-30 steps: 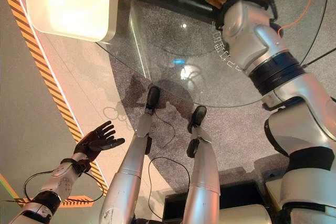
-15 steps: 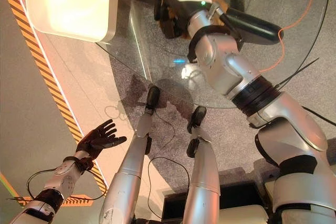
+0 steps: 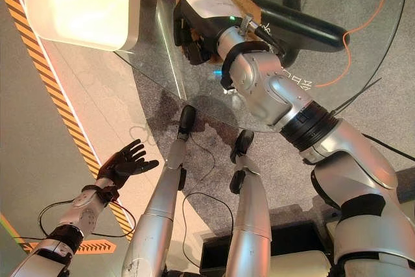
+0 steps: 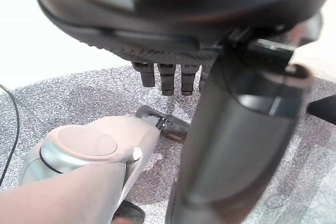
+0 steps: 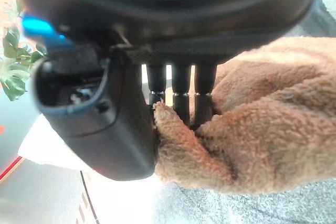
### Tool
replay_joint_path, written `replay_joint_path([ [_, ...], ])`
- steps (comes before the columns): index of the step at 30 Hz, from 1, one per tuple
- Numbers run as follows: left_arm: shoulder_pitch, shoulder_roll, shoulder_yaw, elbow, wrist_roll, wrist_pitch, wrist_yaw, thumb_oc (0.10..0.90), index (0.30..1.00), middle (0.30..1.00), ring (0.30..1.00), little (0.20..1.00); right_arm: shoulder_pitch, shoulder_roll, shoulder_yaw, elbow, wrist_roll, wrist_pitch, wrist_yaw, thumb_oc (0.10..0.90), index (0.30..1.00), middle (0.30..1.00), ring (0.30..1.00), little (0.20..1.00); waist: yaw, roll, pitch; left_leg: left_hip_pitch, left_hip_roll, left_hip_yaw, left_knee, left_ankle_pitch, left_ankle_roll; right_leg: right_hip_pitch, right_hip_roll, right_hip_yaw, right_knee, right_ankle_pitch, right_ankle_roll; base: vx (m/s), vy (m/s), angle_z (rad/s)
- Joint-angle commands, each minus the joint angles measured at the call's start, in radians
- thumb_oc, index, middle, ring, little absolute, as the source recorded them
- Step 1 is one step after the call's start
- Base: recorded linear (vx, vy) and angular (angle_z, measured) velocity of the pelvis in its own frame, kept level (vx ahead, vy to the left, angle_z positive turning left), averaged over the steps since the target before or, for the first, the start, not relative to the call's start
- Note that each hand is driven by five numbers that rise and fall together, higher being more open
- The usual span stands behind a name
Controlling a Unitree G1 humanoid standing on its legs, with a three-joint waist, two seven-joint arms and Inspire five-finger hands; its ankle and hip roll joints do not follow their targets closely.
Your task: Wipe the table with a cloth and put it in the basket.
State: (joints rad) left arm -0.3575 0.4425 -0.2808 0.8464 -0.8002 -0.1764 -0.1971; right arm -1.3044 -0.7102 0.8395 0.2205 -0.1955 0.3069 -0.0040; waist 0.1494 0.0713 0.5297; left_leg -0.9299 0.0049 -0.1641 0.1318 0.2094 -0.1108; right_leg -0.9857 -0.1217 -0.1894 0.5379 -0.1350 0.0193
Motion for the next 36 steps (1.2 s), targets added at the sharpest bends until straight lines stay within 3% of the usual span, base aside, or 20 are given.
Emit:
replay_joint_path([
  [1, 0.035, 0.014, 0.026, 0.025, 0.02, -0.024, 0.034, 0.8, 0.9, 0.9, 0.9, 0.9, 0.003, 0.054, -0.032, -0.149, -0.016, -0.088, -0.047, 0.1, 0.3, 0.3, 0.3, 0.2, 0.003, -0.023, -0.01, 0.007, -0.09, 0.121, 0.1, -0.095, 0.113, 0.072, 0.076, -0.041, -0.23, 0.162, 0.014, 0.0, 0.0, 0.0],
  [8, 0.044, 0.006, 0.039, -0.025, -0.04, -0.065, 0.066, 0.8, 0.9, 0.9, 0.9, 0.9, 0.012, 0.06, -0.058, -0.122, -0.014, -0.105, -0.056, 0.1, 0.3, 0.3, 0.3, 0.2, 0.005, -0.021, -0.01, 0.003, -0.09, 0.12, 0.104, -0.096, 0.114, 0.066, 0.073, -0.043, -0.227, 0.165, 0.014, 0.0, 0.0, 0.0],
  [16, -0.007, 0.032, 0.124, -0.086, -0.161, -0.17, 0.218, 0.8, 0.9, 0.9, 0.9, 0.9, 0.042, 0.065, -0.085, -0.131, -0.006, -0.106, -0.065, 0.1, 0.3, 0.3, 0.3, 0.2, 0.006, -0.024, -0.01, 0.013, -0.094, 0.113, 0.102, -0.097, 0.113, 0.071, 0.075, -0.042, -0.218, 0.158, 0.011, 0.0, -0.008, 0.0],
  [23, -0.093, 0.078, 0.239, -0.084, -0.251, -0.248, 0.409, 0.8, 0.9, 0.9, 0.9, 0.9, 0.073, 0.103, -0.12, -0.047, 0.039, -0.129, -0.188, 0.1, 0.3, 0.3, 0.3, 0.2, 0.005, -0.031, -0.01, 0.039, -0.095, 0.106, 0.109, -0.107, 0.109, 0.093, 0.079, -0.034, -0.203, 0.141, 0.006, 0.0, 0.0, 0.0],
  [36, -0.279, 0.185, 0.343, -0.123, -0.099, -0.389, 0.79, 0.8, 0.9, 0.9, 0.9, 0.9, 0.137, 0.145, -0.201, 0.014, 0.152, -0.197, -0.349, 0.1, 0.3, 0.3, 0.3, 0.2, -0.008, -0.065, -0.01, 0.108, -0.097, 0.098, 0.141, -0.136, 0.104, 0.171, 0.084, -0.021, -0.201, 0.128, 0.005, 0.0, -0.018, 0.0],
])
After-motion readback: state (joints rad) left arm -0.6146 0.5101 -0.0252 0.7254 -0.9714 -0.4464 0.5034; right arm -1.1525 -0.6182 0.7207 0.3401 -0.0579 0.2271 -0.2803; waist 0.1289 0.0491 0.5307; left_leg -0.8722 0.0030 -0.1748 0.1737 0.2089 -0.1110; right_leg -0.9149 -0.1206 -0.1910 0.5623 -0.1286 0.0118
